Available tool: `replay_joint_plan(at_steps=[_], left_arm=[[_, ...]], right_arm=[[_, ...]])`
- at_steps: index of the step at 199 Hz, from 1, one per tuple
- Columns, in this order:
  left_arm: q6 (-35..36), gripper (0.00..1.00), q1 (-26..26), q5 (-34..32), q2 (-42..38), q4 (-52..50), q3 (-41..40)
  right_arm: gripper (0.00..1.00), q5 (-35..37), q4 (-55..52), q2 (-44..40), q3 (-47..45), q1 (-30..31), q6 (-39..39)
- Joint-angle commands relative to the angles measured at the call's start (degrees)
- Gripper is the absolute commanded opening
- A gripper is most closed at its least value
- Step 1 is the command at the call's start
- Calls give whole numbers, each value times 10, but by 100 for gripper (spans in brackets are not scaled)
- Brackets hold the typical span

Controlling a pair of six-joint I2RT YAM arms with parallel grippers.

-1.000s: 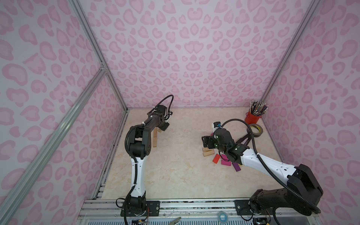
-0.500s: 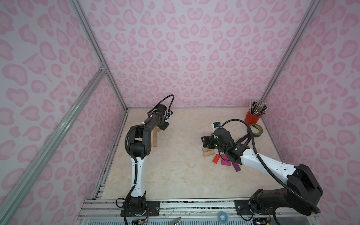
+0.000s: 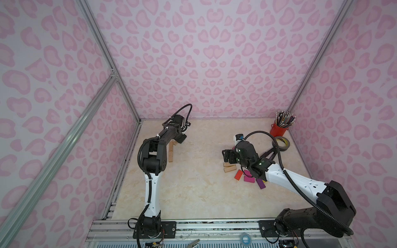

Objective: Assemble the letter k with building blocks
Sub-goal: Assemble the building block at the center of the board, then pick up the building block from the center of the board.

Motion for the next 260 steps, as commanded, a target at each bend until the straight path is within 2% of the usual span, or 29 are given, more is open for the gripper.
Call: replay_joint_plan(at_steps=[1,33,65,86,118,140,156,185,206,220,239,260], left_arm=[[-4,38,-3,10,-5,1,7],[-21,43,-13,11,-20,12,8],[-65,52,-22,29,-80,30,-1],[-104,52,-38,37,-128,56,-25],[-193,53,-61,80,-228,121,-93],[-266,56,-79,135,-312,190,-173],[-304,58,-95,180,-375,243,-243],[-271,59,-136,217,-489,298,-371],[-255,62,-140,295,-545,331,-460],[-238,66,-140,312,-566,332,-505],[-227,78,-140,311,-588,320,-540],[-201,96,-140,310,-605,292,-551]], right_arm=[[91,2,5,1,0,0,2],[91,6,3,-1,2,-1,1],[91,8,-16,-2,8,-10,-3],[91,13,-50,-7,17,-26,-13],[91,5,-140,8,45,-77,-48],[90,-13,-214,46,82,-111,-54],[88,4,-255,72,107,-117,-45],[81,28,-290,123,141,-119,22],[75,40,-297,167,163,-109,86],[73,59,-288,190,172,-92,111],[72,70,-285,223,192,-80,133],[69,60,-284,263,215,-75,158]])
